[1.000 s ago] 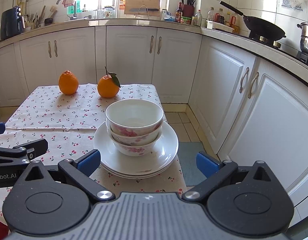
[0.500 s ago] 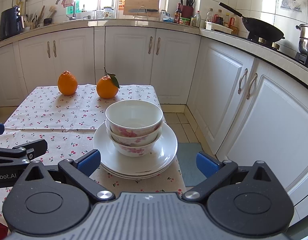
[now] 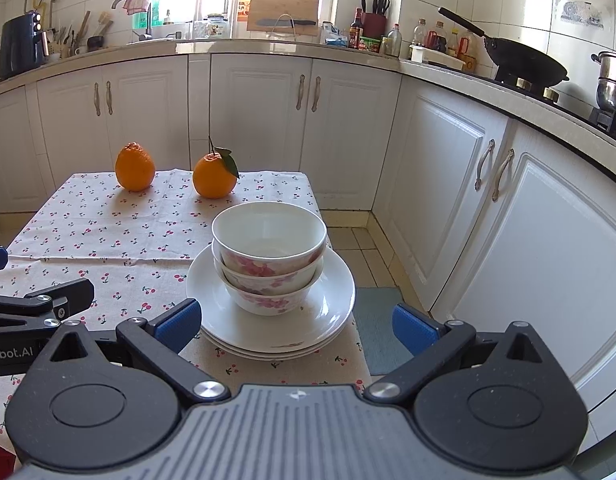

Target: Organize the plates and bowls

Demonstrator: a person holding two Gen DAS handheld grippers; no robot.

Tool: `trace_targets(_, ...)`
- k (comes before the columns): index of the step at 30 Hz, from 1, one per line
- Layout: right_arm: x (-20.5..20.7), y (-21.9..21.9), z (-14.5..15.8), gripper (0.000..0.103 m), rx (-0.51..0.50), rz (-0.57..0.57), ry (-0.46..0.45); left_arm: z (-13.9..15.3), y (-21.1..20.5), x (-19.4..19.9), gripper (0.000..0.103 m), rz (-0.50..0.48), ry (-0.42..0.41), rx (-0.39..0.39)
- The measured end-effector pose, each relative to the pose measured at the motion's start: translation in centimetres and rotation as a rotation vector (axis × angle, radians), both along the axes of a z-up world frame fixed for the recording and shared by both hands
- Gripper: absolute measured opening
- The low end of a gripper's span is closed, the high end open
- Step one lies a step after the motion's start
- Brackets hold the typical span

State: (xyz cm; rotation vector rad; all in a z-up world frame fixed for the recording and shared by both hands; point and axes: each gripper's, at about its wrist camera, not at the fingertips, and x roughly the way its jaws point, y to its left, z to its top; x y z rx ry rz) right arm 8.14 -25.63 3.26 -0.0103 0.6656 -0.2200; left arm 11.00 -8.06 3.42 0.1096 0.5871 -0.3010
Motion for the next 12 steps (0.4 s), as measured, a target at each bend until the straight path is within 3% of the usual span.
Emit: trace_targets(12, -0.01, 0.10, 0.03, 0.103, -0.013, -0.004, 0.000, -0.02, 0.03, 0.07, 0.102, 0.000, 0.005, -0.005)
